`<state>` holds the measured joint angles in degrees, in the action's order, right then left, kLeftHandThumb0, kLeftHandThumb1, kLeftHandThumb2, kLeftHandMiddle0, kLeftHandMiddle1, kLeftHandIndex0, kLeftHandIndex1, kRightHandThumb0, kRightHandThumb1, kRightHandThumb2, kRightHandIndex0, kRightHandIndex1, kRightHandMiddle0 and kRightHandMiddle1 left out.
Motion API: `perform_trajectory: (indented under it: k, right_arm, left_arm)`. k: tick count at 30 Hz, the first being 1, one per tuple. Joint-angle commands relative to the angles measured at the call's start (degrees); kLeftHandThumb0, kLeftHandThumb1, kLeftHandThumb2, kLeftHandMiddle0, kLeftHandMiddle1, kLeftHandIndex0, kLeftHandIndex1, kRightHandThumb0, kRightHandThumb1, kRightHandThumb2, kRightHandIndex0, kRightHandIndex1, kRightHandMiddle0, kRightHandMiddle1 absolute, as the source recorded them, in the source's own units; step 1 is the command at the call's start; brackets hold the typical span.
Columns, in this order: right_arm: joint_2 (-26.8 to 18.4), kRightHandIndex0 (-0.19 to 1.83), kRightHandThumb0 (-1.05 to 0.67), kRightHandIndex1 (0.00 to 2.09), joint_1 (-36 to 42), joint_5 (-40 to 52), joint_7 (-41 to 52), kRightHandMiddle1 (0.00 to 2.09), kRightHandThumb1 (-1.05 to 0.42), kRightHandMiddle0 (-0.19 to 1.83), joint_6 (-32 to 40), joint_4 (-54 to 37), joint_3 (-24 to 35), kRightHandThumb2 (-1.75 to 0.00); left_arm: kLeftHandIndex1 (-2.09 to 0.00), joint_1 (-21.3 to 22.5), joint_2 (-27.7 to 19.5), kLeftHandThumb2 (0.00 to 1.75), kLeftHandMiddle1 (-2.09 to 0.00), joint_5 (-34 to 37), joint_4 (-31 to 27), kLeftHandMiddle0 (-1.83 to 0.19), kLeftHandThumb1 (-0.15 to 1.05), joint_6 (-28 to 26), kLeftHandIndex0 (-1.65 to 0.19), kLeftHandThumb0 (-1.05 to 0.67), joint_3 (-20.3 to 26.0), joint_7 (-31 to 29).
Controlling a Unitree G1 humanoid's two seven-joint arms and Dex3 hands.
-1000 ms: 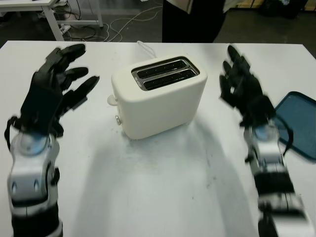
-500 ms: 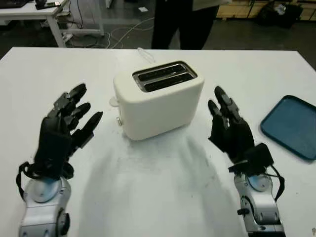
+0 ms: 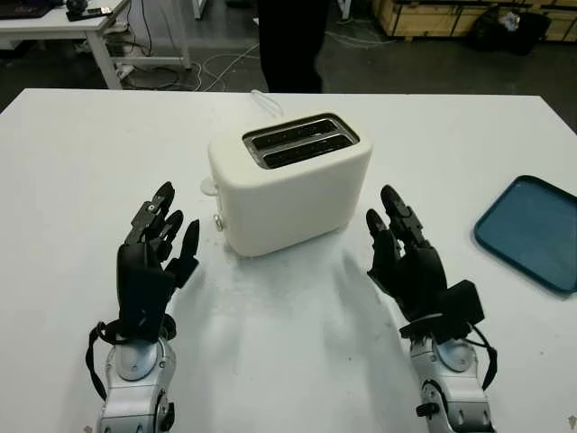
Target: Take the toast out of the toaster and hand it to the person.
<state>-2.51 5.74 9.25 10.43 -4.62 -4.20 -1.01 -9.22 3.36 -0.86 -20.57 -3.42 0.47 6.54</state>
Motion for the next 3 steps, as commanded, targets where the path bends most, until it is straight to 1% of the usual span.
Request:
perform_trajectory:
  k: [1,3]
  right_arm:
    - [0.23,0.0,-0.57,0.0,0.04,-0.54,-0.19,0.0,-0.92,0.0,-0.92,-0.06,-0.02,-0.97]
    - [0.33,0.0,-0.57,0.0,-0.02,-0.42,-0.08,0.0,-0.92,0.0,-1.21,-0.04,0.06,-0.98]
  left_arm:
    - [-0.01,1.19,0.51,0.57,-0.2,1.53,2.1,-0.27,0.92,3.83,-0.33,-0.56,0.53,-0.98]
    - [-0.01,1.46,0.54,0.57,-0.22,2.6,3.81,-0.27,0.92,6.45,-0.34,-0.56,0.85,-1.51]
